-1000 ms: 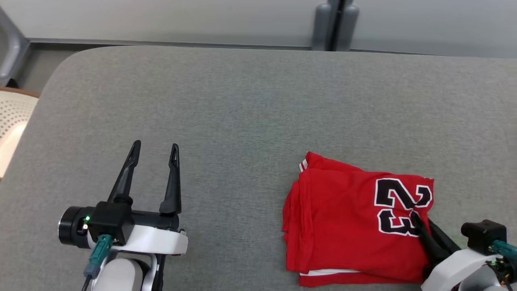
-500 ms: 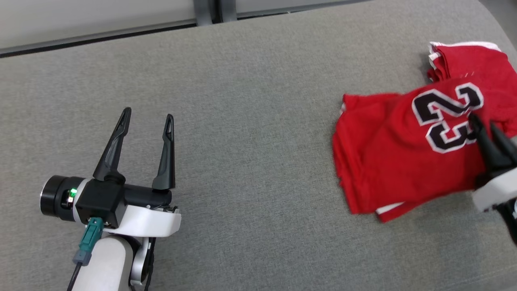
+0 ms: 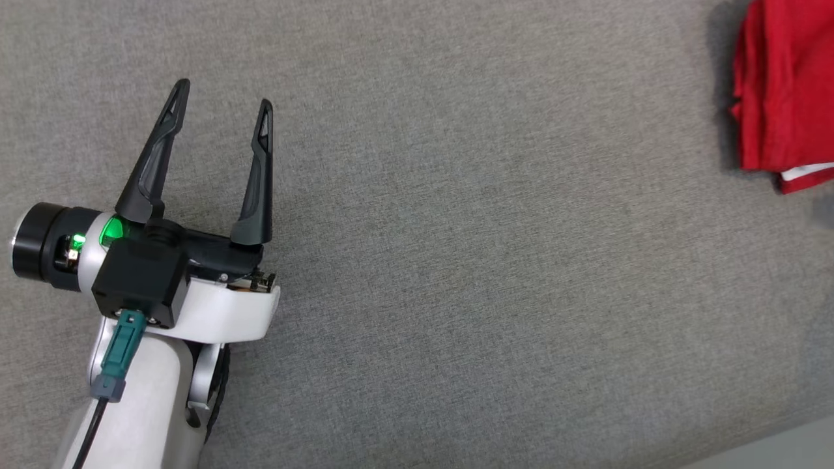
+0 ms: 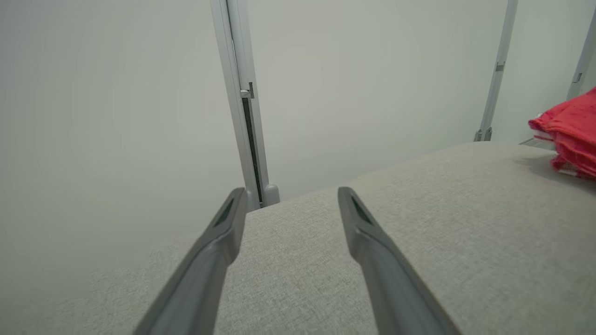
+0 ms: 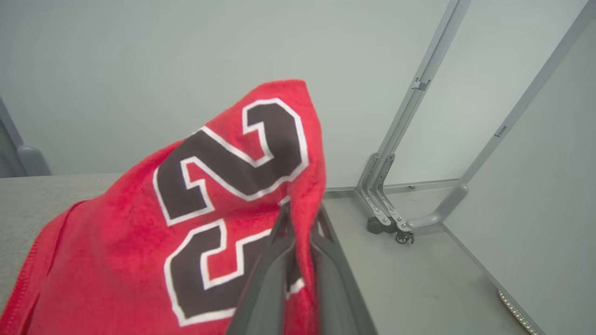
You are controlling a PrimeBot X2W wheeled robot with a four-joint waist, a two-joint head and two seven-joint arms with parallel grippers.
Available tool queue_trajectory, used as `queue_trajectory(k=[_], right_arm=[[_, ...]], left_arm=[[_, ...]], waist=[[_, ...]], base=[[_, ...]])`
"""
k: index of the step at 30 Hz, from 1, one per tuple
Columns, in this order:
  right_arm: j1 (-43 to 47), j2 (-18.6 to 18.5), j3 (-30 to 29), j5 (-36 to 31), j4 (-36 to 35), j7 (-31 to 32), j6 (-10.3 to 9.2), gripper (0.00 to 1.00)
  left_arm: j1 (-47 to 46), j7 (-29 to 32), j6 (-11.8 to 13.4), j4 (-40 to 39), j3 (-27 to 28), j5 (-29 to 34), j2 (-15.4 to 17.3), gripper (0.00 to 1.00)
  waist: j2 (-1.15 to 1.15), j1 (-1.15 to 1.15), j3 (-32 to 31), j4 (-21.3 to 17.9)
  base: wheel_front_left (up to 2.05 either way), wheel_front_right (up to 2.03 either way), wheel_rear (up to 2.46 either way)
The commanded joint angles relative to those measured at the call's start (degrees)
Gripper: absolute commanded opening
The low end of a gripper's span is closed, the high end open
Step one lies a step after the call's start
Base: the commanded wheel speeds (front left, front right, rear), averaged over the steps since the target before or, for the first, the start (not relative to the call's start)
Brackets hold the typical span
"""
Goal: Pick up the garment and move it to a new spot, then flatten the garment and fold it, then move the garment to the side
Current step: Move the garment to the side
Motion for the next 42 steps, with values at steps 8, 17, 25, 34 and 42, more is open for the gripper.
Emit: queue_trajectory(k=[8,17,25,34,42], right_arm=[[-6.5,0.3,0.7,3.3,10.9,-2.0,-0.1,1.0],[-5.2,4.7,-1.2,3.7,13.0,-4.8,-0.1,1.0],[9.2,13.1,-9.2,-3.6,-2.6,-4.8,-0.08,1.0],[25.8,23.2,-11.1,-11.7,-20.1,-4.8,-0.09,1.0],[34.4,26.0,-8.7,-16.1,-30.1,-1.5,-0.06,1.0]], left_arm=[[-3.2,0.9,0.0,-2.0,-0.5,1.6,1.0,1.0],[-1.6,0.8,0.9,-1.2,-0.1,0.7,1.4,1.0],[2.6,-0.5,1.5,0.8,0.1,-1.6,0.8,1.0],[7.6,-2.4,2.6,4.0,0.9,-4.9,-0.8,1.0],[12.7,-3.7,3.7,6.7,1.6,-7.4,-2.2,1.0]], waist=[[0.0,0.0,6.6,1.6],[0.0,0.0,3.8,0.6],[0.0,0.0,-3.5,0.2],[0.0,0.0,-11.0,3.4],[0.0,0.0,-17.5,9.5]], base=[[0.0,0.0,0.0],[0.0,0.0,0.0],[0.0,0.0,0.0],[0.0,0.0,0.0],[0.0,0.0,0.0]])
